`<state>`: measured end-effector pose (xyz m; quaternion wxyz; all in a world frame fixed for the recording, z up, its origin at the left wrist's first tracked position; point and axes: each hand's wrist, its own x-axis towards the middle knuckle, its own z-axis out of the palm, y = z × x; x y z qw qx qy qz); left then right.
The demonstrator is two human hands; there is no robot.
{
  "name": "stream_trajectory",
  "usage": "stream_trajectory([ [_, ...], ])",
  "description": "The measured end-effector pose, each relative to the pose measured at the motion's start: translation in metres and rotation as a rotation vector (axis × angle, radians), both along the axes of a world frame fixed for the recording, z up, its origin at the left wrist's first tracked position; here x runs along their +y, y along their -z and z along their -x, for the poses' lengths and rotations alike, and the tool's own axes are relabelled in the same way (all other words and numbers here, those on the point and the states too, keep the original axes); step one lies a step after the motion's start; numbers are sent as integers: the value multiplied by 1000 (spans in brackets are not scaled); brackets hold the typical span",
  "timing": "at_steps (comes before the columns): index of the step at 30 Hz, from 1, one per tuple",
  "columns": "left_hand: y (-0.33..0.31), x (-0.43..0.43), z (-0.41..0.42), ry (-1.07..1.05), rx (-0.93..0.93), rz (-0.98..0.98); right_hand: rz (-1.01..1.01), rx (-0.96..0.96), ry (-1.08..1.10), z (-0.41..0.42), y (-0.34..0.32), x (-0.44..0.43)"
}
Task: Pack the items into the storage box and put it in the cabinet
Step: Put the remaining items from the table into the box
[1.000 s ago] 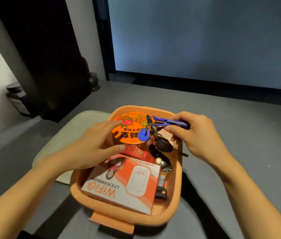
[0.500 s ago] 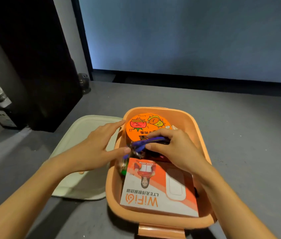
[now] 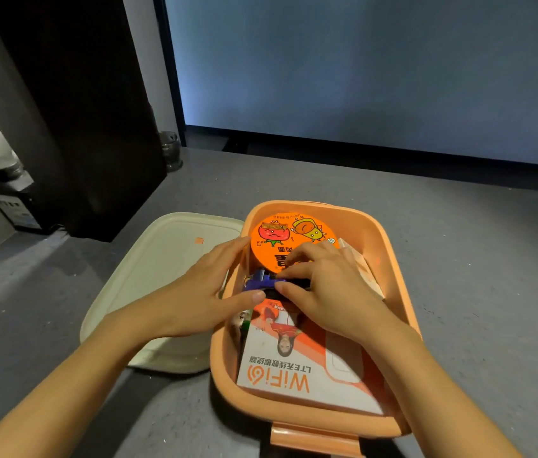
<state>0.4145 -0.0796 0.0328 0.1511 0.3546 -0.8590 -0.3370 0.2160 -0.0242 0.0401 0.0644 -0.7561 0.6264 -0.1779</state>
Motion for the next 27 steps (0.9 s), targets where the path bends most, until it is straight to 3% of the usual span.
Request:
stream_trajectory([
  [3,8,8,6,20,0,-24,-44,7,-47,5,-1,8],
  [7,20,15,13,-18,2,-38,-251,-77,-122,-10,7,13],
  [11,18,14,14,-23,87,-59,-241,54,-183,-20,11,9],
  [16,16,17,14,-17,156,-121,-330,42,-66,16,10,12],
  [22,15,17,14,10,185,-142,-135,-191,-153,26,-1,9],
  [27,20,16,12,-21,127,-80,-142,-289,-150,12,6,-1],
])
